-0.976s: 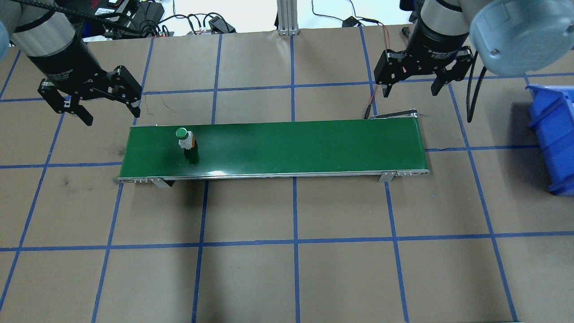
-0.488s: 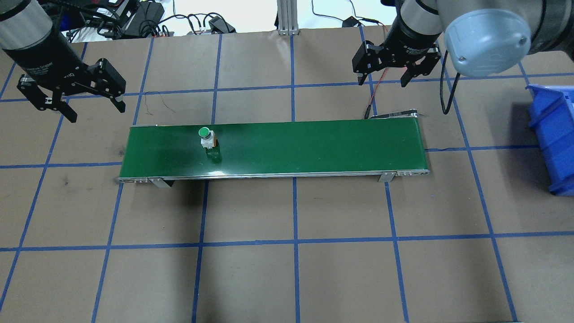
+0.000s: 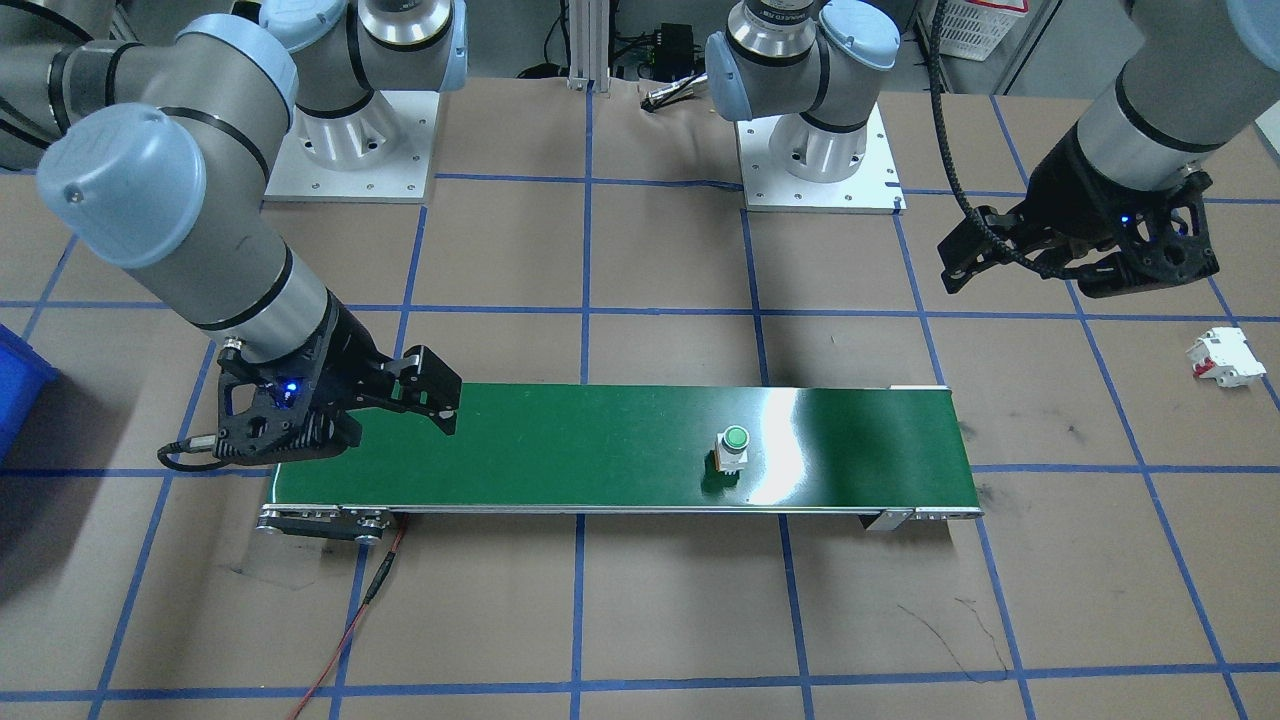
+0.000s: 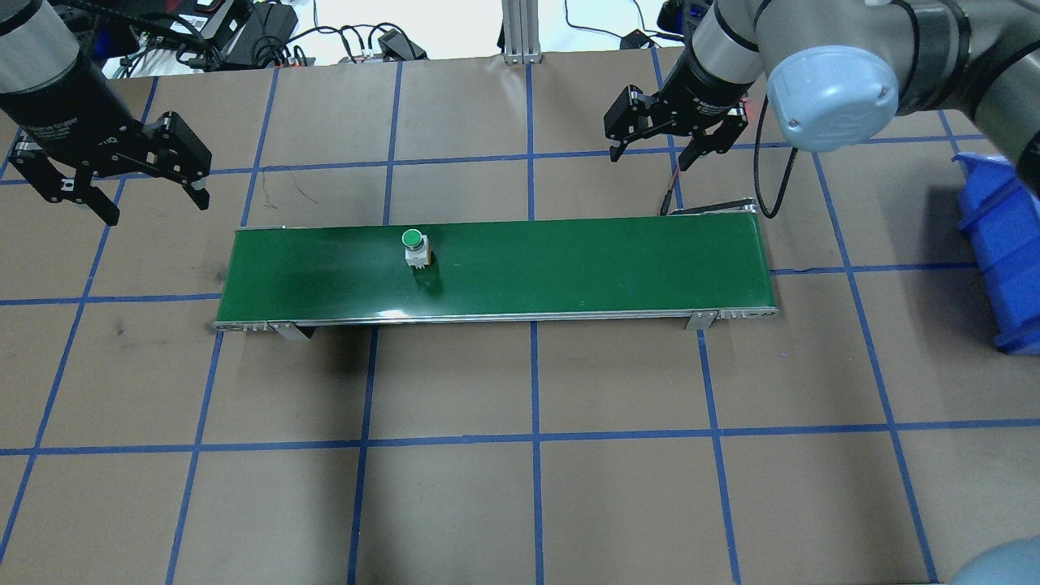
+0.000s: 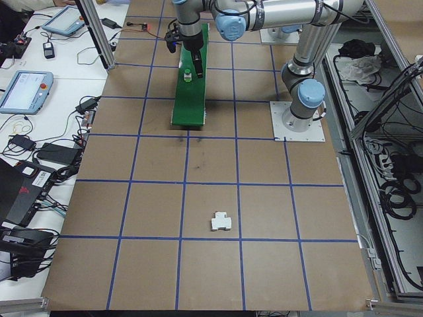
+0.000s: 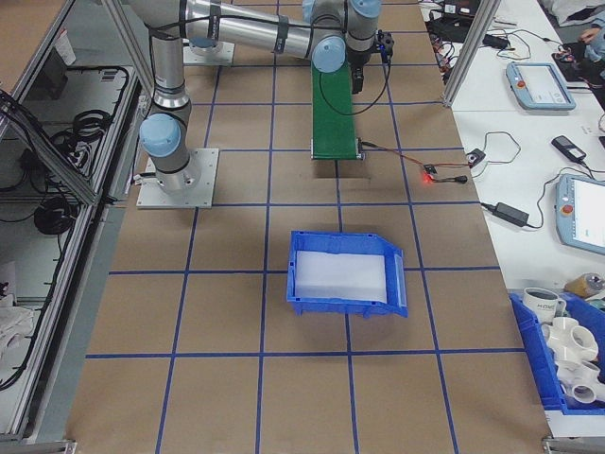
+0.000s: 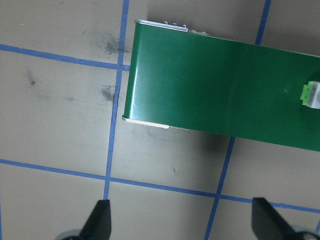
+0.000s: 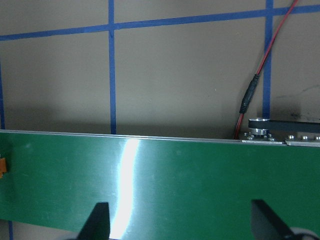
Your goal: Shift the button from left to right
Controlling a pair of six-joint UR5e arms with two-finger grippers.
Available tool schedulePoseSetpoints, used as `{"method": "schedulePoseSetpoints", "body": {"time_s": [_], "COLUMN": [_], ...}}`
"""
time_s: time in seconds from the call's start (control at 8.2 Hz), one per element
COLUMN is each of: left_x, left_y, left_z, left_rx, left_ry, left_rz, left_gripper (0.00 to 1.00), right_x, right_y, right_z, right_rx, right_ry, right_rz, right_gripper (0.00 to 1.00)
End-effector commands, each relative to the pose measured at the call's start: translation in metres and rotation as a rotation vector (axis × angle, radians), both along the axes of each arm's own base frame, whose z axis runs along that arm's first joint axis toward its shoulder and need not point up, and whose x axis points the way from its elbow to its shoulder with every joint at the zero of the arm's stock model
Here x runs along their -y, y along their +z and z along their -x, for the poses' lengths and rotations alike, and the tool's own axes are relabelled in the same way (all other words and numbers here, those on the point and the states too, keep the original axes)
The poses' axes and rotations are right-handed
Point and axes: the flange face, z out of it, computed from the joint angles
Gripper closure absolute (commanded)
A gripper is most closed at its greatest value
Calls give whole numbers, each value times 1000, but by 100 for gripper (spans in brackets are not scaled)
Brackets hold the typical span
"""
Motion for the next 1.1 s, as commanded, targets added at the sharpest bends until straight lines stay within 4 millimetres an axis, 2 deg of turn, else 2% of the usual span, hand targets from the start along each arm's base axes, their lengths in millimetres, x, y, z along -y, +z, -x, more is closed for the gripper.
{"method": "schedulePoseSetpoints", "body": {"time_s": [0.0,0.12,0.37,0.49,0.73,0.98], "left_x": [3,4,7,7,8,8], "left_y": [-7,-7,-8,-8,-8,-7], "left_z": [-2,-2,-4,-4,-4,-4], "left_rx": [8,6,9,9,6,7], "left_ry": [-1,-1,0,0,0,0], "left_rz": [-10,-11,-13,-12,-11,-9], "left_gripper": [0,0,0,0,0,0], "right_x": [5,4,3,4,3,-3], "right_y": [-27,-43,-52,-60,-65,-79], "right_z": [-11,-19,-46,-52,-53,-55], "right_rx": [87,88,117,138,137,135], "right_ry": [2,14,-14,-12,-11,-10], "right_rz": [-32,-46,-44,-58,-69,-98], "right_gripper": [0,0,0,0,0,0]}}
